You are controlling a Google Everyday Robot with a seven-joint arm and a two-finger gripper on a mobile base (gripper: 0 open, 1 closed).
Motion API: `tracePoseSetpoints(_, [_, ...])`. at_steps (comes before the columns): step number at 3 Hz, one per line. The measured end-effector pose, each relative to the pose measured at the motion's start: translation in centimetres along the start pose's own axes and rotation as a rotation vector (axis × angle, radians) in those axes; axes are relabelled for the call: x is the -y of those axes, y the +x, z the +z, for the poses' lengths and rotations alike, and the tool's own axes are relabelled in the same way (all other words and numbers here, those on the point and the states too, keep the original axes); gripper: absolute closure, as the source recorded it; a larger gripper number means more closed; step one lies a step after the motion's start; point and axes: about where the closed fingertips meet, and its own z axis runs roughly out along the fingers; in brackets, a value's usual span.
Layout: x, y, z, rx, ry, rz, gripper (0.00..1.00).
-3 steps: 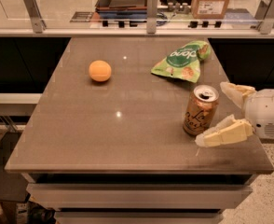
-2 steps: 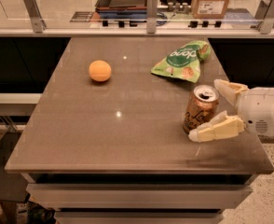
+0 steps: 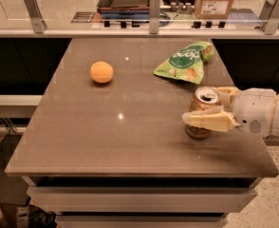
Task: Move orange can near orange
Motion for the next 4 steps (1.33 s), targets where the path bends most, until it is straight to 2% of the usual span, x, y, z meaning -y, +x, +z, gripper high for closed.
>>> tracePoseSetpoints(1, [0.0, -0.8, 0.5, 0.01, -0.01, -0.012, 0.65])
tracePoseSetpoints(2, [-0.7, -4.0, 2.3, 0.021, -0.027, -0.03, 0.88])
tracePoseSetpoints(3, [-1.2, -8.7, 8.1, 0.058, -0.029, -0.045, 1.0])
tracePoseSetpoints(4, [-0.9, -9.0, 8.4, 0.06, -0.015, -0.048, 1.0])
